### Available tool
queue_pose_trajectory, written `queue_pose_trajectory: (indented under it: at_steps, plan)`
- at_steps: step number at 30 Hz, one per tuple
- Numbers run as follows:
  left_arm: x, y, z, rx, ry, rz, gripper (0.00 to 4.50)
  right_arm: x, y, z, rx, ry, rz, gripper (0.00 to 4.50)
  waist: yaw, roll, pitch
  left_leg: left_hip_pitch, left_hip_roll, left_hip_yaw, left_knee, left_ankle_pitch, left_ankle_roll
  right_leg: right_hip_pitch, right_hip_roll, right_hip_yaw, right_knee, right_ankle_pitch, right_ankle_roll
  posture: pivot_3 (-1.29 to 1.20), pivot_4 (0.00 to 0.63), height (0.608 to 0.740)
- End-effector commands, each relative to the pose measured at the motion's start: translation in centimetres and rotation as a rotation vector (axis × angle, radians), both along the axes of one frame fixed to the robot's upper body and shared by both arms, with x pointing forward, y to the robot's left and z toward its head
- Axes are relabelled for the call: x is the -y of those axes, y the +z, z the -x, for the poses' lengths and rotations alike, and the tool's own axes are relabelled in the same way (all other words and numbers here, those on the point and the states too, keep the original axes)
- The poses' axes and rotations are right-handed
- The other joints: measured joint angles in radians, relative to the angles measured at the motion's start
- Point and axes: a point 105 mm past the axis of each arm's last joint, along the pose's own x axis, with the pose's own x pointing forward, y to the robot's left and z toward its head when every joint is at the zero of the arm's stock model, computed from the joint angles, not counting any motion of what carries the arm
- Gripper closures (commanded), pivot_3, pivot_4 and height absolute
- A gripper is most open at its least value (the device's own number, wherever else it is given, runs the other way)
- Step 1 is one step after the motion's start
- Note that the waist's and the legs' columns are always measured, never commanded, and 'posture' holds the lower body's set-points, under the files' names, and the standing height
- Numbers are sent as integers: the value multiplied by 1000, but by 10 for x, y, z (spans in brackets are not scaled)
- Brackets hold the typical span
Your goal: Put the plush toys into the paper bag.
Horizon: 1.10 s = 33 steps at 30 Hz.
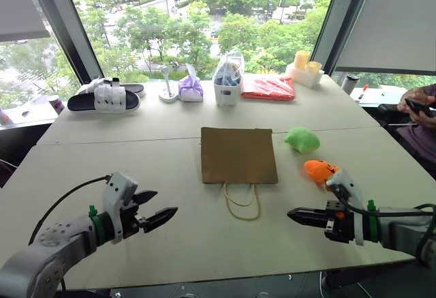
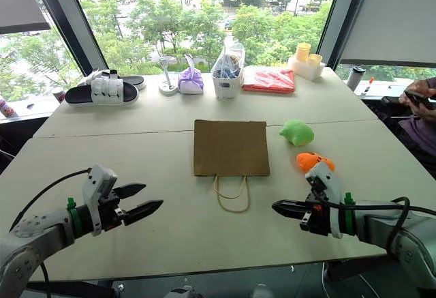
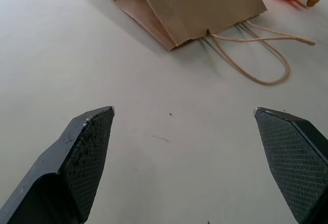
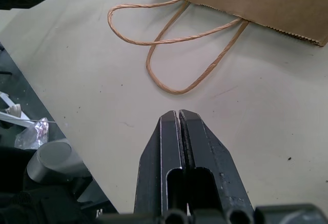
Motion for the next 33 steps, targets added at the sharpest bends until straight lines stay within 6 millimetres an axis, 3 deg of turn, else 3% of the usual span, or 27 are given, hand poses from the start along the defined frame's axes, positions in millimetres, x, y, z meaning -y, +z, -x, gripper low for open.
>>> queue_pose_trajectory:
  at_steps: [1,15,19,23,26,33]
  plan:
    - [-1,10,-3,61,-11,-19,35,-3,8,-1,48,16,4,4500,0,0,0,0,0,0,0,0,0,0,0,0,0,0,0,0,150,740]
    - [-7,14,-9,75,6,-32,35,-5,9,-4,55,4,2,4500,0,0,0,0,0,0,0,0,0,0,0,0,0,0,0,0,150,740]
    - [-10,32,-19,162,-109,-123,35,2,18,-4,77,-37,-8,4500,1,0,0,0,0,1,0,0,0,0,0,-1,0,0,0,0,150,740]
    - [15,29,-30,249,-329,-281,35,5,21,-2,78,-66,-19,4500,3,1,0,-1,-1,1,0,0,0,2,0,-1,-4,0,-1,0,150,740]
    - [56,27,-39,362,-556,-349,35,3,17,0,83,-86,-21,4500,3,0,0,-1,-1,2,0,0,1,3,0,-1,-7,0,-1,0,150,740]
    - [119,22,-52,492,-870,-347,35,-5,8,5,95,-140,-38,4500,-2,0,0,-1,-1,3,0,-1,2,2,0,0,-6,3,3,0,150,740]
